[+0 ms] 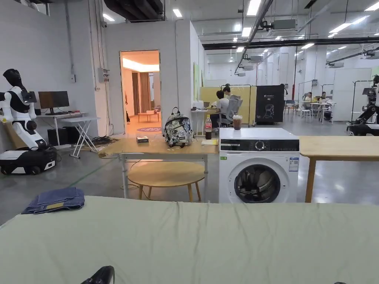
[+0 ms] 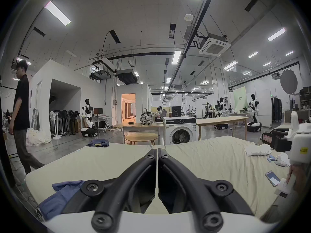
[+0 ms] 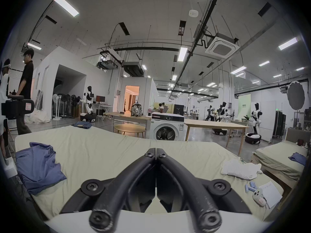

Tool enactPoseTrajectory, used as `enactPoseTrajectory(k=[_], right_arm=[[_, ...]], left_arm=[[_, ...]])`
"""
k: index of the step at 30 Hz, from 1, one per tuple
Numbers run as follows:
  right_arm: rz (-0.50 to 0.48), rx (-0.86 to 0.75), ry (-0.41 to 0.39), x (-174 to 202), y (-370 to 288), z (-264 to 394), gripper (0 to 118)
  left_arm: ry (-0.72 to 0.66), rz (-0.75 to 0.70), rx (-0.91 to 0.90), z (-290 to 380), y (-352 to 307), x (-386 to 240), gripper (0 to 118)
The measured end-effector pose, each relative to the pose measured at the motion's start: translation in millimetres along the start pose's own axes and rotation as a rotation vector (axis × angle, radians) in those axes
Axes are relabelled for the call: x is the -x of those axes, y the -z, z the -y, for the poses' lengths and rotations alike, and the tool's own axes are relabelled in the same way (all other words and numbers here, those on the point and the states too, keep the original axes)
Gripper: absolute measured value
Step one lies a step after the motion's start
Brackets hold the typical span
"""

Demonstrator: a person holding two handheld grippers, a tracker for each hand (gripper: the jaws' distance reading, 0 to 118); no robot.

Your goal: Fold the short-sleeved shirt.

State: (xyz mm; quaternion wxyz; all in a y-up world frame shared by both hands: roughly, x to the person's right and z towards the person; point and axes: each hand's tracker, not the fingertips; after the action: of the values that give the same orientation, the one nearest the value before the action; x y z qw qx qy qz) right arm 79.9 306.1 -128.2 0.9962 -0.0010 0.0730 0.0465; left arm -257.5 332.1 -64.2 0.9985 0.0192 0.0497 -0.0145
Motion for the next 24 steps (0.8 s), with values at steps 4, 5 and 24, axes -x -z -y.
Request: enactPoseTrajectory(k=[4, 5, 24], right_arm=[[0.003, 0.004, 0.006, -0.8, 0.7, 0.4, 0], [0.004, 0.004, 0.008, -0.4, 1.2, 1.1, 0], [0.061, -0.014, -0.215, 5.0, 1.9, -1.2, 0]], left_arm=[[0.008, -0.001, 0.009, 1.1, 1.6, 1.2, 0], [0.008, -0.002, 0.009, 1.3, 1.9, 1.5, 0], [0.34, -0.107, 0.047, 0.9, 6.0, -4.0, 0]])
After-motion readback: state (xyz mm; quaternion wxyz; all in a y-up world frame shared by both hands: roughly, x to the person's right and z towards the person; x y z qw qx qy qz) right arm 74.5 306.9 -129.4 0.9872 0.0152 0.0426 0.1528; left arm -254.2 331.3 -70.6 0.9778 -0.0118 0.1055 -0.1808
